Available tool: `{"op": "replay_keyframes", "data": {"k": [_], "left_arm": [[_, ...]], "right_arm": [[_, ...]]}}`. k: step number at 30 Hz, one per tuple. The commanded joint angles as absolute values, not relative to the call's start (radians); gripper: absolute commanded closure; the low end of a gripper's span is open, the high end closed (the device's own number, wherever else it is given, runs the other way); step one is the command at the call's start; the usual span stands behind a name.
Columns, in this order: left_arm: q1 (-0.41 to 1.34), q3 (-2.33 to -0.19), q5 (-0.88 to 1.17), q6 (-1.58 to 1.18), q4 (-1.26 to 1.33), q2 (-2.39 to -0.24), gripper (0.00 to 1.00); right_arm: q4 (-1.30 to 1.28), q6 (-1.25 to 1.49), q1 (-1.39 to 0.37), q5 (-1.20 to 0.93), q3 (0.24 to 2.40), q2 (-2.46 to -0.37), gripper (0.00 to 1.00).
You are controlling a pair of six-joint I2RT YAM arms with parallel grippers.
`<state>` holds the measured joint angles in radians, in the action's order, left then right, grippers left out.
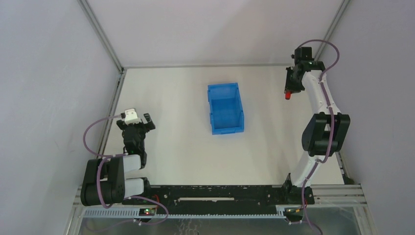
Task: Put the screwdriver in the bin
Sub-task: Place the screwdriver in the bin.
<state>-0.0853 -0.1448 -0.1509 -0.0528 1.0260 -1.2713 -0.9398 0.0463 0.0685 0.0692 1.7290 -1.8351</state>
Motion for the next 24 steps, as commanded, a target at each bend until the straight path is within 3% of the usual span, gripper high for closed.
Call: {"op": "replay_keyframes", "data": {"k": [1,13,24], "left_arm": [[-0.077,-0.187,-0.156,-0.037,1.062,-1.256,0.0],[-0.077,-0.188,-0.156,-0.037,1.062,-1.256,0.0],[-0.077,-0.188,-0.156,-0.038,1.062,-1.256,0.0]], "right_arm": [[-0.967,0.043,0.024,0.015,1.818,-1.736,0.98],[-0.935,0.002,-0.188,-0.149,1.959,-1.662,0.97],[-0.924,-0.054,-0.415,-0.121,2.155,-1.724,0.97]]}}
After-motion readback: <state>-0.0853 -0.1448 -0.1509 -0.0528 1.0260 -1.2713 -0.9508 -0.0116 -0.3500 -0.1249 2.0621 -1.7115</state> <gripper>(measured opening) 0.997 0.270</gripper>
